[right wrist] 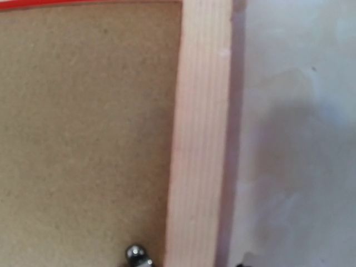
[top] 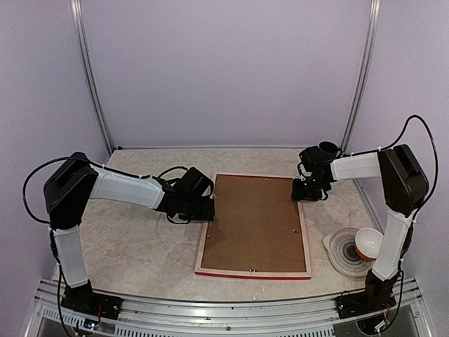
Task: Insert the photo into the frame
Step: Press the fastener onto the backboard.
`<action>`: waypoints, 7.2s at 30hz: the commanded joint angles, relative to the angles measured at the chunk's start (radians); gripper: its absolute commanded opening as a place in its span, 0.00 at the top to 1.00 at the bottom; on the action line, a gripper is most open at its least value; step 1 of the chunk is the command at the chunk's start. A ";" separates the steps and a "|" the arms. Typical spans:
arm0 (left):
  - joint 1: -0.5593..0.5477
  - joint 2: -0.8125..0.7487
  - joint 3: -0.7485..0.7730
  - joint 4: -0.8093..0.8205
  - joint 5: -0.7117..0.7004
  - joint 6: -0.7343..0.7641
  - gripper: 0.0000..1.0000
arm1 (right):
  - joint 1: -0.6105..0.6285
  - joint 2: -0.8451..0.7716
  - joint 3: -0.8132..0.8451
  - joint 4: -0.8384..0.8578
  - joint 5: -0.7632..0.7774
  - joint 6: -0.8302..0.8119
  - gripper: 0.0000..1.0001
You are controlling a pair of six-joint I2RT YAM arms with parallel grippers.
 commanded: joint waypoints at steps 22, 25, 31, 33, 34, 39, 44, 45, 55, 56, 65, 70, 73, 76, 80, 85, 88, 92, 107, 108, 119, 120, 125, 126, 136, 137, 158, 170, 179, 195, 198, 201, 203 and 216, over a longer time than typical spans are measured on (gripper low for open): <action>0.005 0.000 -0.019 0.023 0.008 -0.006 0.39 | -0.031 -0.041 -0.011 0.019 -0.032 0.008 0.57; 0.005 0.000 -0.019 0.022 0.008 -0.007 0.39 | -0.029 -0.020 -0.015 0.016 -0.032 0.007 0.58; 0.005 0.000 -0.017 0.022 0.010 -0.007 0.39 | -0.030 -0.011 -0.030 0.029 -0.023 0.004 0.60; 0.005 0.002 -0.016 0.021 0.011 -0.007 0.39 | -0.030 -0.008 -0.027 0.029 -0.020 0.003 0.61; 0.005 0.001 -0.015 0.022 0.011 -0.007 0.39 | -0.031 -0.007 -0.024 0.029 -0.020 0.004 0.62; 0.005 -0.002 -0.017 0.020 0.010 -0.008 0.39 | -0.031 0.012 -0.013 0.025 -0.020 0.000 0.62; 0.005 -0.003 -0.021 0.020 0.009 -0.009 0.39 | -0.031 0.022 -0.019 0.029 -0.015 0.004 0.62; 0.005 -0.003 -0.021 0.021 0.010 -0.010 0.39 | -0.030 0.021 -0.021 0.033 -0.015 0.004 0.63; 0.005 -0.004 -0.029 0.023 0.008 -0.010 0.39 | -0.040 0.015 -0.030 0.046 -0.033 0.019 0.66; 0.005 -0.005 -0.031 0.024 0.008 -0.011 0.39 | -0.041 0.012 -0.033 0.053 -0.047 0.021 0.66; 0.006 -0.018 -0.048 0.029 0.004 -0.013 0.39 | -0.057 -0.040 -0.043 0.068 -0.080 0.049 0.61; 0.005 -0.018 -0.054 0.038 0.009 -0.015 0.39 | -0.057 -0.040 -0.045 0.066 -0.079 0.045 0.62; 0.006 -0.016 -0.055 0.042 0.011 -0.016 0.39 | -0.057 -0.052 -0.052 0.072 -0.078 0.043 0.62; 0.006 -0.015 -0.055 0.042 0.011 -0.015 0.39 | -0.059 -0.055 -0.049 0.062 -0.063 0.043 0.62; 0.006 -0.013 -0.053 0.042 0.011 -0.015 0.39 | -0.060 -0.058 -0.055 0.067 -0.074 0.040 0.62; 0.006 -0.012 -0.055 0.043 0.013 -0.016 0.39 | -0.060 -0.042 -0.054 0.060 -0.065 0.037 0.63; 0.006 -0.011 -0.057 0.043 0.013 -0.016 0.39 | -0.060 -0.024 -0.052 0.052 -0.053 0.035 0.63; 0.006 -0.011 -0.057 0.043 0.013 -0.016 0.39 | -0.060 -0.006 -0.054 0.056 -0.055 0.034 0.64; 0.006 -0.012 -0.051 0.042 0.013 -0.015 0.39 | -0.043 0.051 -0.045 0.000 0.029 -0.005 0.66; 0.007 -0.010 -0.049 0.040 0.013 -0.015 0.39 | -0.040 0.052 -0.044 -0.006 0.043 -0.008 0.66; 0.007 -0.012 -0.050 0.040 0.008 -0.015 0.39 | -0.022 0.070 -0.039 -0.058 0.042 -0.039 0.66; 0.006 -0.013 -0.049 0.039 0.008 -0.015 0.39 | -0.022 0.079 -0.037 -0.066 0.039 -0.044 0.66; 0.009 -0.014 -0.045 0.039 0.009 -0.011 0.39 | -0.019 0.078 -0.040 -0.073 0.062 -0.039 0.66; 0.009 -0.014 -0.044 0.041 0.011 -0.010 0.39 | -0.019 0.069 -0.039 -0.072 0.062 -0.037 0.65; 0.009 -0.009 -0.032 0.037 0.016 -0.007 0.39 | -0.019 0.011 0.027 -0.056 -0.057 -0.074 0.62; 0.009 -0.009 -0.033 0.037 0.016 -0.009 0.39 | -0.019 0.013 0.030 -0.054 -0.071 -0.073 0.61; 0.009 -0.020 -0.051 0.036 0.008 -0.013 0.39 | -0.029 0.072 0.095 0.002 -0.097 -0.029 0.63; 0.009 -0.018 -0.054 0.037 0.010 -0.013 0.39 | -0.032 0.091 0.104 0.016 -0.100 -0.018 0.63; 0.010 -0.019 -0.064 0.045 0.011 -0.016 0.39 | -0.043 0.044 0.075 0.052 -0.125 0.006 0.62; 0.008 -0.023 -0.072 0.052 0.014 -0.021 0.39 | -0.060 0.037 0.065 0.075 -0.123 0.028 0.63; 0.008 -0.022 -0.072 0.052 0.015 -0.021 0.39 | -0.062 0.046 0.063 0.079 -0.134 0.037 0.63; 0.008 -0.024 -0.072 0.053 0.014 -0.021 0.39 | -0.063 0.046 0.053 0.091 -0.141 0.046 0.65; 0.008 -0.024 -0.072 0.052 0.014 -0.020 0.39 | -0.064 0.050 0.055 0.090 -0.140 0.048 0.65; 0.008 -0.026 -0.074 0.052 0.014 -0.019 0.39 | -0.064 0.092 0.066 0.059 -0.142 0.029 0.67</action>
